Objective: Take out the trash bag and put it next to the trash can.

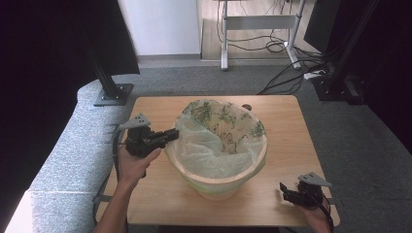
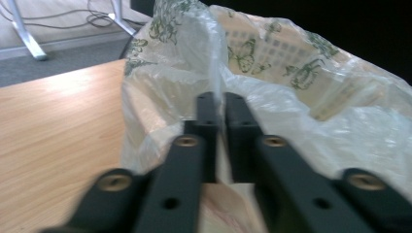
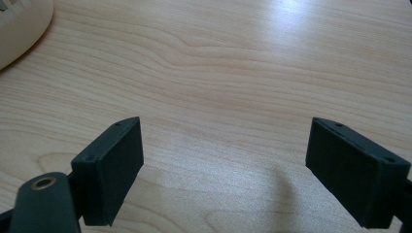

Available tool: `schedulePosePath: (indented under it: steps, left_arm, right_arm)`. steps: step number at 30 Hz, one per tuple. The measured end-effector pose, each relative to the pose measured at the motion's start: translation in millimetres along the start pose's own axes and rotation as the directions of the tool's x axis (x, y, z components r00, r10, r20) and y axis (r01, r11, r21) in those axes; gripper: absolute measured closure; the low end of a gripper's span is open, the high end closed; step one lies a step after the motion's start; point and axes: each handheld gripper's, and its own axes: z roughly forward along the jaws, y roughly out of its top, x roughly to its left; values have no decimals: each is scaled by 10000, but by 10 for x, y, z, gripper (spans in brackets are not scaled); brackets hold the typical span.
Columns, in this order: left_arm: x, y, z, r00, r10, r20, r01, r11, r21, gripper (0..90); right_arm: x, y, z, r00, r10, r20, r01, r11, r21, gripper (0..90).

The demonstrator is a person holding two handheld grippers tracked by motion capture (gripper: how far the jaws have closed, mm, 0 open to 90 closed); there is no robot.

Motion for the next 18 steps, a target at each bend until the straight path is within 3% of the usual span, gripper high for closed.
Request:
schedulePosePath:
  steps: [10,18]
  left_arm:
    - [-189,273,-27,9992,395,77,-395,9992,-102,900]
    - [-192,362,28,9998,165,75,-164,9998,-126,900]
  right_arm:
    - [2,2,1,10000,-25,-4,25,10000,-7,135]
    - [6,2,13,10000,-65,-16,65,10000,42,135]
